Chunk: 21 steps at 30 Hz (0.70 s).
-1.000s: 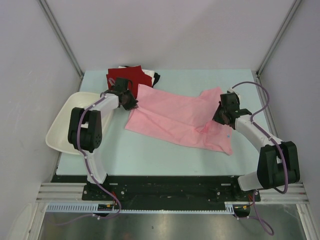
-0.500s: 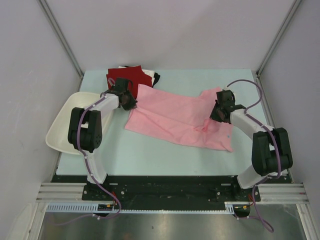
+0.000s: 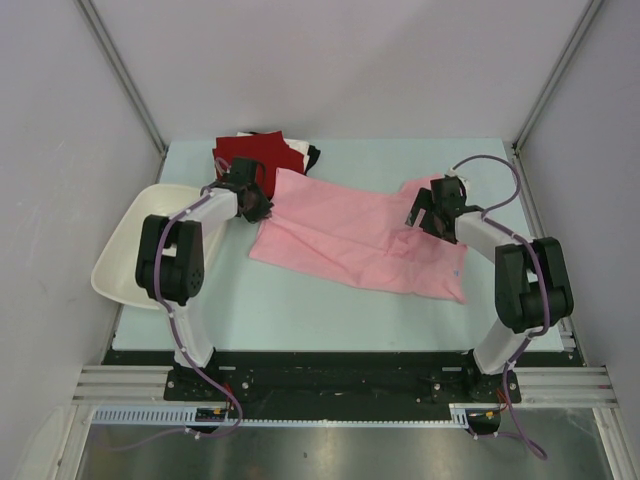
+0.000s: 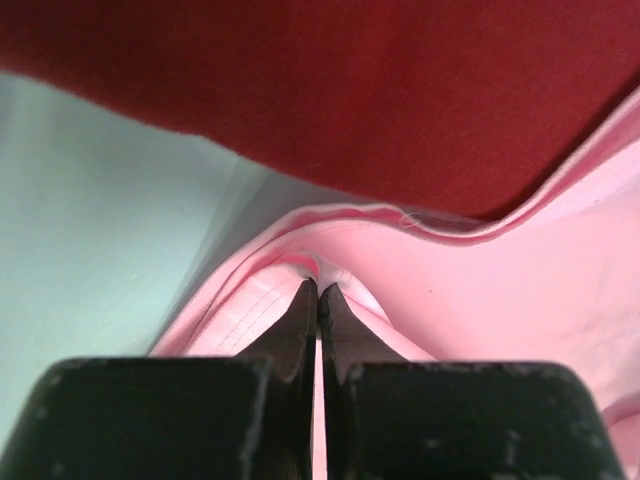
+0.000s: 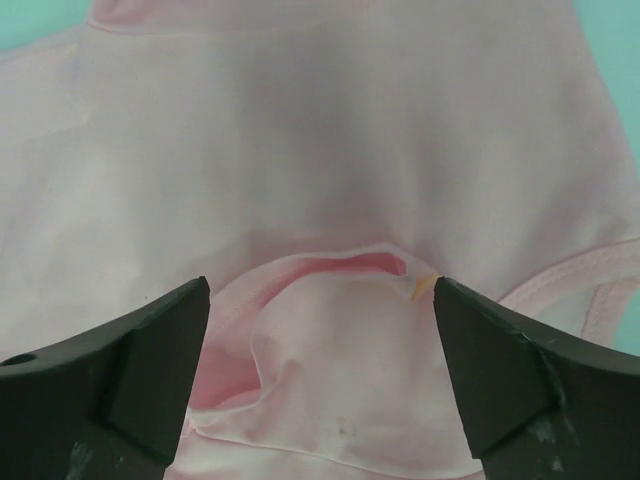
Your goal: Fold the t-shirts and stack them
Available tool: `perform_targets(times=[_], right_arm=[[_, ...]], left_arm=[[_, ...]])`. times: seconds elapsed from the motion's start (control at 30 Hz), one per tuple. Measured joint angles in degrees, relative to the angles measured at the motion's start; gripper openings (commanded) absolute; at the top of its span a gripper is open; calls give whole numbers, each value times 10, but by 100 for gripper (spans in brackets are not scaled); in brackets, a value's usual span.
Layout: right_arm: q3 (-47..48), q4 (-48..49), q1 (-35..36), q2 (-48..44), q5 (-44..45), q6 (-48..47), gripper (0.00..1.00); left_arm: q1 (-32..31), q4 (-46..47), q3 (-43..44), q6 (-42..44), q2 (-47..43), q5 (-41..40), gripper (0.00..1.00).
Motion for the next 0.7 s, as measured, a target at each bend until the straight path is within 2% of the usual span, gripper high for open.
perform_targets(times=[0.1, 0.27, 0.33, 0.37, 0.47, 0.57, 0.7], right_arm=[[4, 2, 6, -7, 27, -3, 100], [3, -41, 58, -104, 101, -9, 100], [4, -62, 95, -160, 119, -9, 100], [5, -71, 109, -179, 123, -9, 100], [-3, -101, 140, -227, 139, -7, 100], [-40, -122, 151, -262, 153, -1, 100], [-83, -157, 152, -284, 161, 6, 100]], left_arm=[[0, 0, -18, -12, -11, -12, 6], [0, 7, -146, -41, -113, -32, 8], [-1, 9, -179, -50, -153, -35, 11], [-2, 11, -196, -54, -176, -36, 19], [-3, 19, -249, -64, -236, -46, 27], [-3, 22, -282, -68, -266, -59, 27], [-3, 19, -278, -68, -256, -69, 27]])
